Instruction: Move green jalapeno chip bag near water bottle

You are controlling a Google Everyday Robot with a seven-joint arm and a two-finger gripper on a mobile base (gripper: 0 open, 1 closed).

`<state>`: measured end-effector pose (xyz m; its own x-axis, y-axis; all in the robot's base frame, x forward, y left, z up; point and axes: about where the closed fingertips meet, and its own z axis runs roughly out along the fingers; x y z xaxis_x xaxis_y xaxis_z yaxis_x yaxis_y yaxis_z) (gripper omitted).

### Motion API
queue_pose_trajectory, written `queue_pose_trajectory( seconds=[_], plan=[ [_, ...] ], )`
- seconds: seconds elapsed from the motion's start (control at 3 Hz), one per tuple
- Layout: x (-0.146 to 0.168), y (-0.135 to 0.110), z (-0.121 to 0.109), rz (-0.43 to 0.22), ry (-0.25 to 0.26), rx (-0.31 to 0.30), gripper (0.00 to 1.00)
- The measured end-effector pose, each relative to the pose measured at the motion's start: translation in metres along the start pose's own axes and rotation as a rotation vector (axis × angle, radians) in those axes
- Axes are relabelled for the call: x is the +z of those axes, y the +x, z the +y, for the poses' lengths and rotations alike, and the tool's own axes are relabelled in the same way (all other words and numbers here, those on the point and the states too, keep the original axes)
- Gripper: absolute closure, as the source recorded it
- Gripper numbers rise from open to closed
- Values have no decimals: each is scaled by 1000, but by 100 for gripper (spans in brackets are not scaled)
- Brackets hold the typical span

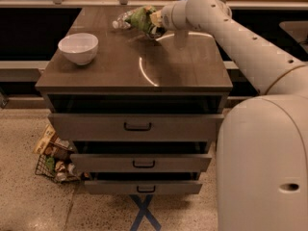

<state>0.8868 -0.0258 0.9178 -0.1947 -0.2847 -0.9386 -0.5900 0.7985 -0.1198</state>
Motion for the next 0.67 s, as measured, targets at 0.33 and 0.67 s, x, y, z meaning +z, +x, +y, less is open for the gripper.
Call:
queue_pose_trajectory(
  seconds=[0.33, 0.67],
  plan=[
    [14, 3, -5, 11, 20, 5, 51],
    [18, 3, -8, 14, 34, 3, 29]
  ],
)
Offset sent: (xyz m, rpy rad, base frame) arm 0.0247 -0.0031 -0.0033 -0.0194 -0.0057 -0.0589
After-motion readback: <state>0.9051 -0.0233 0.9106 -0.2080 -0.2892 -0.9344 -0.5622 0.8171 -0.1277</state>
